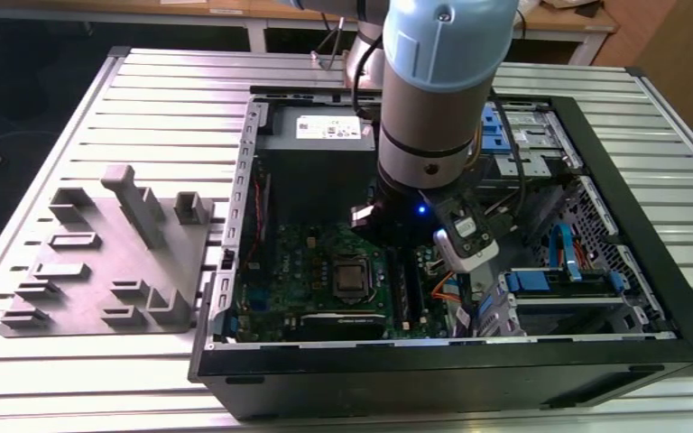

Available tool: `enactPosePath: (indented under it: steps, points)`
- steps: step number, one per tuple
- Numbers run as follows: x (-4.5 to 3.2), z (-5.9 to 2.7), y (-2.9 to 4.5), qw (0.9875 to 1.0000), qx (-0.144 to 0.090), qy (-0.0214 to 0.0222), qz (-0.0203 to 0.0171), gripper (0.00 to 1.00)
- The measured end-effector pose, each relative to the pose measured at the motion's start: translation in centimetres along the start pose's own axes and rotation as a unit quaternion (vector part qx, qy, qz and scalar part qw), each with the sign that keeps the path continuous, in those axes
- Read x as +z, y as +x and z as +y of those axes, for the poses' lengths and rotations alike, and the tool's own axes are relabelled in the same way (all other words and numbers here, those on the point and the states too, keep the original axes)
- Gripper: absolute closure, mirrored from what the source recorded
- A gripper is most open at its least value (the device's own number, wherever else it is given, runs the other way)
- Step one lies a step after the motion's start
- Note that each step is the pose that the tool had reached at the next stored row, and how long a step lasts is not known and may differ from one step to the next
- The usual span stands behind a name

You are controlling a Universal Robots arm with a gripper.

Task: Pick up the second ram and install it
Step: 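Insert the second ram into the second slot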

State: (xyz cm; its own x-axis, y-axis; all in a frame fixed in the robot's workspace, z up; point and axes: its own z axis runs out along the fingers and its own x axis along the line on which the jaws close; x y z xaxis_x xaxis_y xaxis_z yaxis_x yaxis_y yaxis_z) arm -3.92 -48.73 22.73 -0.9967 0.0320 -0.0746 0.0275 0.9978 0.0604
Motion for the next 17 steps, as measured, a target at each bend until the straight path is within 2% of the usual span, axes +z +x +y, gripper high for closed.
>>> enactPosePath:
  steps: [4, 11, 17]
  points:
    - [0.06, 0.00, 0.02, 1.0000, 0.000, 0.0000, -0.0001, 0.92]
    - [0.04, 0.00, 0.21, 1.0000, -0.001, -0.0005, -0.0026, 0.92]
    - [0.06, -0.01, 0.23, 1.0000, -0.004, -0.0006, -0.0026, 0.92]
